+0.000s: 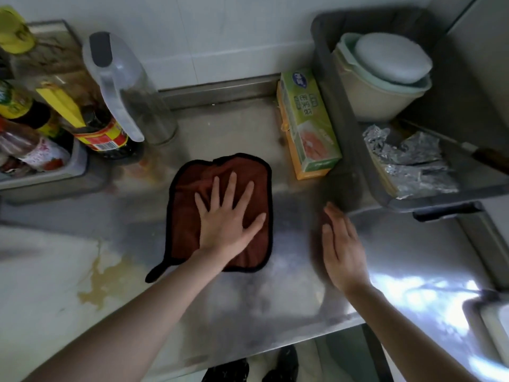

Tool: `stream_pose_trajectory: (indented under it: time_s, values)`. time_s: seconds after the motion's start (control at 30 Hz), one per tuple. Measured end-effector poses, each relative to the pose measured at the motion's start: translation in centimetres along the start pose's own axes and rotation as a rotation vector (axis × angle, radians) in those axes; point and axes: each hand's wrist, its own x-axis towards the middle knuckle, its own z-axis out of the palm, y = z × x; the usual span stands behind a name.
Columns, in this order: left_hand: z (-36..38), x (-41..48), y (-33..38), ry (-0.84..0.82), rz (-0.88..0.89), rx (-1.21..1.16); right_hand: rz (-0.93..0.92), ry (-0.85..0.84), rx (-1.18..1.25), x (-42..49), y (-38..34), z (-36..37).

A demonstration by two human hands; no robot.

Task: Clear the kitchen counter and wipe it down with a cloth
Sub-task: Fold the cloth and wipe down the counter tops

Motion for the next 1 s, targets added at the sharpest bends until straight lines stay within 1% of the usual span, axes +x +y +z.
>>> stream_pose_trajectory:
  time_s: [0.03, 0.17, 0.23, 0.3, 0.37, 0.43, 0.57, 0.63, 0.67, 0.73, 0.83, 0.9, 1.0]
  values:
    - [0.4, -1.3, 1.1, 0.009, 0.053, -0.003, 0.006, -0.017, -0.026, -0.9, 0.8, -0.3]
    - [2.0, -7.9, 5.7, -0.006, 0.339, 0.002, -0.102, -0.104, -0.145, -2.8, 3.4, -0.3]
    - [2.5, -9.5, 6.4, -0.025, 0.425, 0.02, -0.134, -0.121, -0.147, -2.8, 3.8, -0.3]
    - [2.7, -9.4, 6.2, -0.019, 0.456, 0.033, -0.151, -0.108, -0.146, -2.8, 3.8, -0.3]
    - [2.5, -8.4, 5.9, -0.022, 0.419, 0.026, -0.152, -0.118, -0.143, -2.9, 3.9, -0.3]
    - [2.1, -6.9, 5.7, -0.031, 0.324, 0.032, -0.143, -0.11, -0.15, -2.8, 4.0, -0.2]
    - [1.3, -5.8, 4.5, -0.001, -0.015, 0.002, -0.136, -0.103, -0.209, -2.9, 3.8, 0.2]
    - [1.8, -8.1, 4.3, 0.023, -0.103, -0.028, -0.131, -0.092, -0.221, -3.0, 3.5, 0.2]
    - [2.1, -9.7, 4.3, 0.031, -0.102, -0.032, -0.147, -0.084, -0.206, -3.0, 3.2, 0.2]
    - [2.5, -12.6, 4.1, 0.01, -0.034, -0.015, -0.236, -0.102, -0.188, -2.6, 2.0, 0.6]
    - [2.4, -12.3, 2.1, 0.005, 0.073, 0.011, -0.375, -0.172, -0.212, 0.2, -0.5, 1.9]
    - [2.0, -10.1, 0.9, 0.021, 0.038, 0.012, -0.419, -0.205, -0.264, 2.8, -1.8, 2.9]
    - [1.2, -5.3, -0.9, 0.033, -0.134, -0.023, -0.426, -0.273, -0.372, 4.9, -2.1, 3.8]
